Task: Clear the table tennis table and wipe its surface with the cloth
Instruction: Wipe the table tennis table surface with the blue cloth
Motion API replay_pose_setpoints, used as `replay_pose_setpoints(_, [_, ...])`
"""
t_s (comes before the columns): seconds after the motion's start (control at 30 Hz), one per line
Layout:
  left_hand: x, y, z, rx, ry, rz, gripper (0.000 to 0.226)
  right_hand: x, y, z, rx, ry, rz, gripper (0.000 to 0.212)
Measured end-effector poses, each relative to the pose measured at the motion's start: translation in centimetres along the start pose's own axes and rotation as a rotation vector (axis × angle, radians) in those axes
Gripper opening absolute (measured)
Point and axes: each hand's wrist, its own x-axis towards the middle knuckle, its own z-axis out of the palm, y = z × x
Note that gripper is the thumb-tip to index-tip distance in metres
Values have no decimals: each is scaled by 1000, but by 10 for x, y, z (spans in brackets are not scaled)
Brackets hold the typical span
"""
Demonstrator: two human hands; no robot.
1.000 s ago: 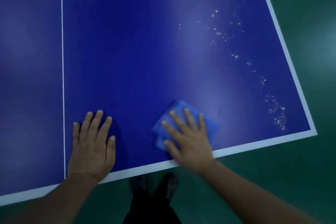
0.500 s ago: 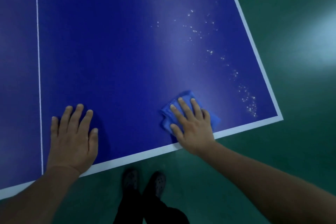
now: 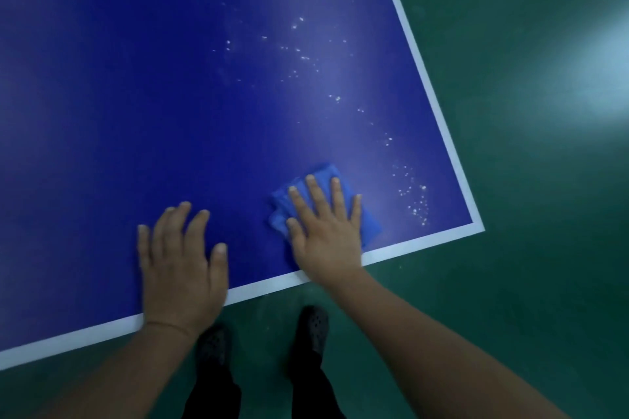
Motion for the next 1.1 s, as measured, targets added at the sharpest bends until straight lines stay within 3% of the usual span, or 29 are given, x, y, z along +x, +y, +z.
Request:
replay_pose_setpoints(0.13, [-4, 61, 36, -16, -47, -1, 56, 19, 141, -25, -68, -43, 281, 64])
replay_pose_setpoints(0.2, [-3, 72, 46, 12, -65, -22, 57, 24, 182, -34, -20, -13, 390, 67])
replay_pose_setpoints(0.3, [2, 76, 50, 61, -57, -29, 57, 12, 174, -28, -21, 11, 384, 64])
replay_pose_setpoints(0.4, [2, 79, 48, 101, -67, -35, 56, -15, 163, -20, -52, -37, 79, 59])
replay_pose_setpoints(0.47, [3, 81, 49, 107, -76, -35, 58, -1, 186, -25, -67, -63, -21, 59])
replay_pose_setpoints(0.63, [4, 81, 52, 116, -97, -48, 59, 65, 223, -36, -4, 30, 344, 60])
replay_pose_setpoints(0.77, [5, 83, 50, 138, -102, -43, 59, 2, 194, -22, -52, 33, 88, 57])
replay_pose_setpoints(0.83, [5, 83, 51, 139, -103, -41, 59, 11, 208, -26, -50, -7, -26, 57])
replay_pose_setpoints(0.97, [6, 84, 51, 143, -103, -48, 60, 91, 231, -43, -36, -2, 210, 61])
replay_pose_setpoints(1.1, [5, 82, 51, 138, -103, -38, 58, 43, 218, -31, -26, 45, 261, 59])
